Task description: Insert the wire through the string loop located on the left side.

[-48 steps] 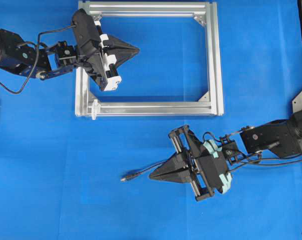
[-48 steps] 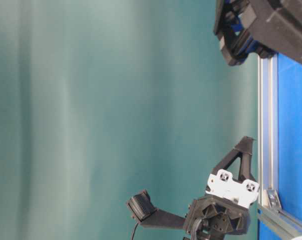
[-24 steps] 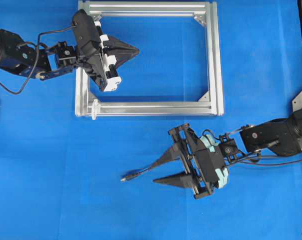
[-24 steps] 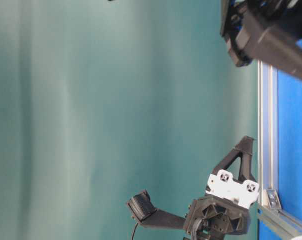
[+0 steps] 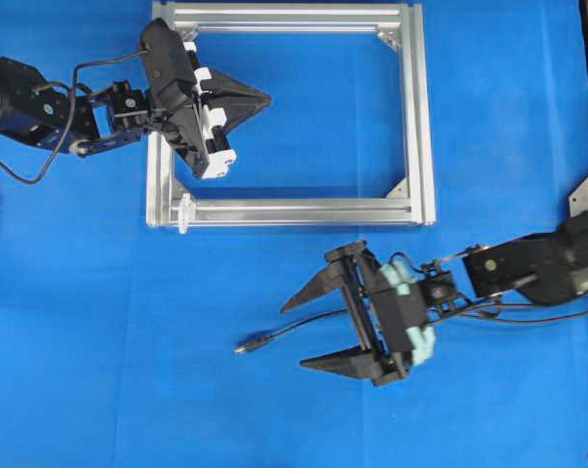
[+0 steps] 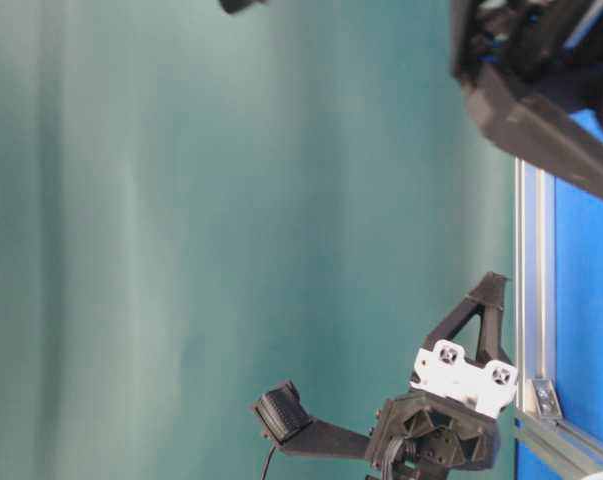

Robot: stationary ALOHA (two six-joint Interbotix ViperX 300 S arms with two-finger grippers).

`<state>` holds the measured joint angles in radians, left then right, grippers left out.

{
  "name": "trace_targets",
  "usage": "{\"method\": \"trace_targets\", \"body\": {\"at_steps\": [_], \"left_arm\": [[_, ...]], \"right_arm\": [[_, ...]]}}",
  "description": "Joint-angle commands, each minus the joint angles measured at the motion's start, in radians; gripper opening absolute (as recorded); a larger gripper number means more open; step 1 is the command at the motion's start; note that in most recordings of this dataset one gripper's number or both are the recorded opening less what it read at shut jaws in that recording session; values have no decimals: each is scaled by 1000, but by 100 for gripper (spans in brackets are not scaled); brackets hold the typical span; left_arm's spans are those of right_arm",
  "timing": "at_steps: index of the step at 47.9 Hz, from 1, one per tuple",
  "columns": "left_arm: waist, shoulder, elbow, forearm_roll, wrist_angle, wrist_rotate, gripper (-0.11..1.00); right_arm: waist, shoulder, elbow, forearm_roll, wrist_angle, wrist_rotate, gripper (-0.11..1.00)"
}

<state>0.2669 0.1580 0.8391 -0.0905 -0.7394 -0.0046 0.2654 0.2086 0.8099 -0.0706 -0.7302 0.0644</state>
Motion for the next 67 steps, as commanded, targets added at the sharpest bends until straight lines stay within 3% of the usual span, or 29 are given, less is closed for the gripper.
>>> {"method": "trace_targets", "body": {"at_steps": [1, 12, 35, 39, 48, 53, 67], "left_arm": [[-2, -37, -5, 3, -5, -2, 0], [-2, -37, -3, 3, 0, -2, 0], [-2, -37, -3, 3, 2, -2, 0], [-2, -37, -3, 3, 2, -2, 0], [-2, -37, -2, 3, 2, -2, 0], [-2, -38, -2, 3, 2, -2, 0], [-2, -38, -2, 3, 2, -2, 0]], "right_arm": [[-2, 29, -29, 15, -14, 3, 93], [0, 147, -54, 69, -57, 3, 92], [-2, 184, -54, 74, -124, 3, 88], [0, 184, -55, 74, -126, 3, 79], [0, 184, -55, 74, -124, -2, 24], [0, 186, -55, 74, -126, -2, 3], [0, 184, -55, 74, -124, -2, 0]]}}
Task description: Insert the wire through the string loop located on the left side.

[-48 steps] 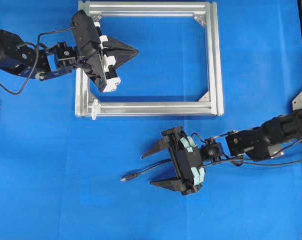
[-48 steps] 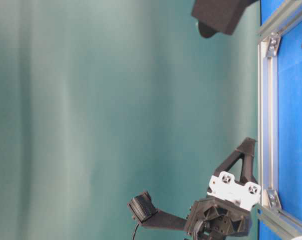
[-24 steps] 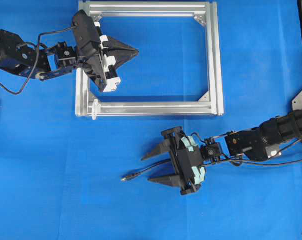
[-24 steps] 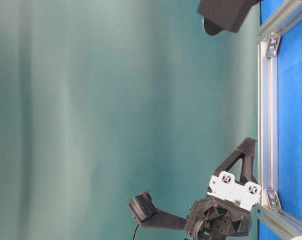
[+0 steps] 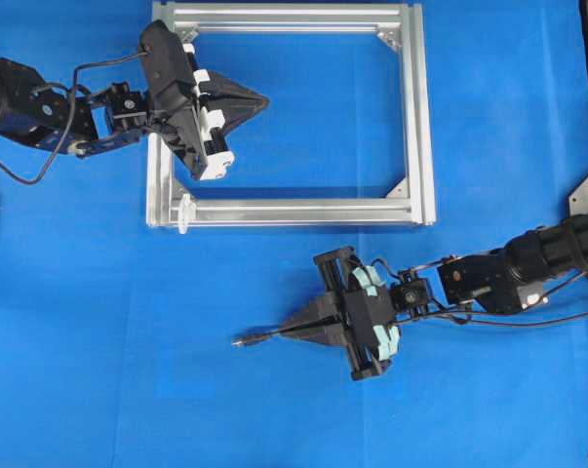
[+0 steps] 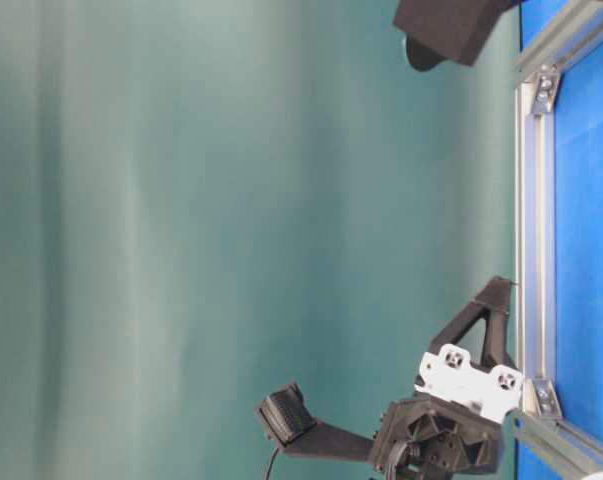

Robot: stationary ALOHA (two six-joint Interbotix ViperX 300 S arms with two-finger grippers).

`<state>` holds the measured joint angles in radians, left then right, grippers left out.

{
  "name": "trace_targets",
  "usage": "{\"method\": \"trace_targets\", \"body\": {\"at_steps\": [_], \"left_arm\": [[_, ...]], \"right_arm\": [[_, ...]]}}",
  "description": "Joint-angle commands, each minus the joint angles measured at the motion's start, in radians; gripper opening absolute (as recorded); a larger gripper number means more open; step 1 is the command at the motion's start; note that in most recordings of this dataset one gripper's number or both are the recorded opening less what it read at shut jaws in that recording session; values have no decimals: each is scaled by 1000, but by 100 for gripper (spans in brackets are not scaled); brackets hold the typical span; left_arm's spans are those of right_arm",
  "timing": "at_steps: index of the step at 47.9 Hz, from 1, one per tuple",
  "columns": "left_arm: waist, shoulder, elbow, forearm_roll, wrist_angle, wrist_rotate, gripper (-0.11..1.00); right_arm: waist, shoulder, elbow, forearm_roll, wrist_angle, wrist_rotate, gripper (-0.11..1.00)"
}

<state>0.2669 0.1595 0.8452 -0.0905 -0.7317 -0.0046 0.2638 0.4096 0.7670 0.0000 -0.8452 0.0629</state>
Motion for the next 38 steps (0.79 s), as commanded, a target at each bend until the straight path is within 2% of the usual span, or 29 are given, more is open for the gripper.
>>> {"method": "trace_targets", "body": {"at_steps": [1, 14, 38], "left_arm": [[-2, -40, -6, 3, -6, -2, 0], [-5, -40, -8, 3, -5, -3, 0], [-9, -41, -5, 5, -5, -3, 0]], "right_arm": [[0, -17, -12, 2, -9, 0, 0], [0, -74, -15, 3, 25, 5, 0], [-3, -351, -38, 0, 370, -8, 0]]}}
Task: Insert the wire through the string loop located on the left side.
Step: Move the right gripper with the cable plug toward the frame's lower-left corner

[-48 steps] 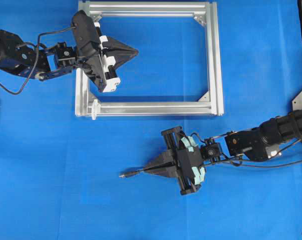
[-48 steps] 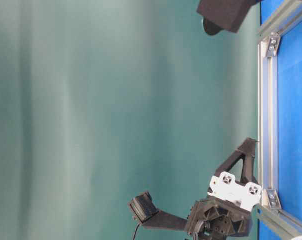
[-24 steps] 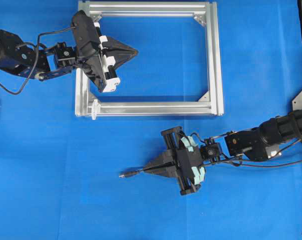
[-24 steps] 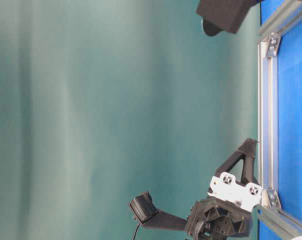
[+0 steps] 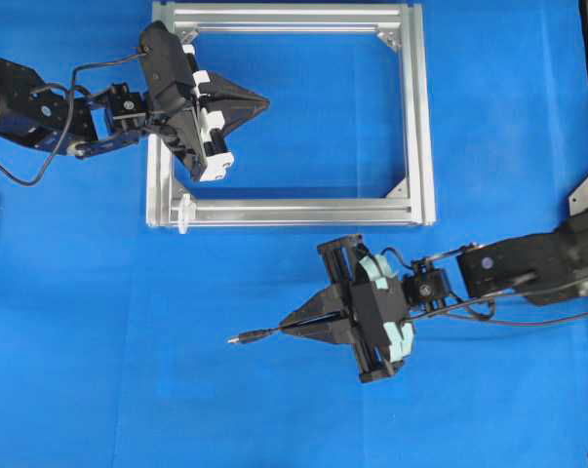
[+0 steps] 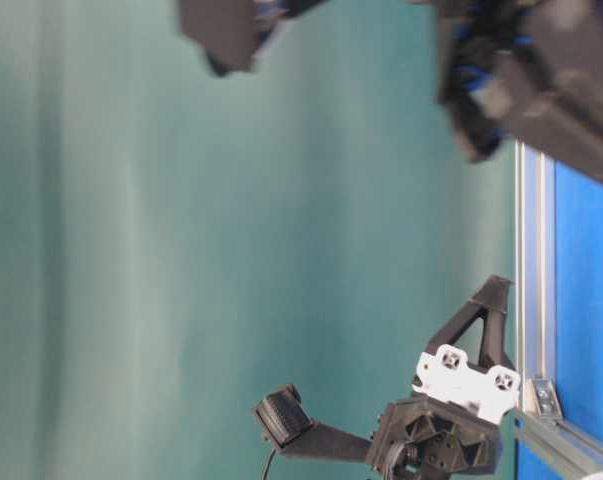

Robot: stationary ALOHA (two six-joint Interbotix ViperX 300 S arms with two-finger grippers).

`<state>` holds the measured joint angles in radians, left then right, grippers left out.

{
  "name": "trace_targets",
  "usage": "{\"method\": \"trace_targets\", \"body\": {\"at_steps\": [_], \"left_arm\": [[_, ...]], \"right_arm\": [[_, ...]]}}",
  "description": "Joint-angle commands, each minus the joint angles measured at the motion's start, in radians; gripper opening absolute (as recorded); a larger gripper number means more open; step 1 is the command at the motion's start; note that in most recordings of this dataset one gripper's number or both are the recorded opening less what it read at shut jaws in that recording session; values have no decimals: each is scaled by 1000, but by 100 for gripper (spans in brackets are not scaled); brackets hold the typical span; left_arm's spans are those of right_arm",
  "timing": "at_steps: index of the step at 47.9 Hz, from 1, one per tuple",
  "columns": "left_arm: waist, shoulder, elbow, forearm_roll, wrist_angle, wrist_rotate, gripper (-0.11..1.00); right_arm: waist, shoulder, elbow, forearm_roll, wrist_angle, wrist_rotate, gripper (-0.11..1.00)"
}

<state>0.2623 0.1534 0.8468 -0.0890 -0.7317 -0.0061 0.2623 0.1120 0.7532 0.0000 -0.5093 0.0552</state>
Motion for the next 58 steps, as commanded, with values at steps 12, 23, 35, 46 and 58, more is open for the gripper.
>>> {"method": "trace_targets", "body": {"at_steps": [12, 23, 35, 46, 58], "left_arm": [[-9, -35, -6, 2, -6, -2, 0], [-9, -35, -6, 2, -5, -2, 0], [-9, -35, -6, 2, -5, -2, 0], [-9, -35, -6, 2, -5, -2, 0], [-9, -35, -6, 2, -5, -2, 0]], "right_arm": [[-5, -66, -37, -3, 74, -2, 0], [-5, -66, -38, -3, 74, -2, 0], [-3, -66, -37, -5, 77, -2, 0], [-3, -66, -37, -3, 77, -2, 0], [-3, -66, -37, -3, 78, -2, 0]]}}
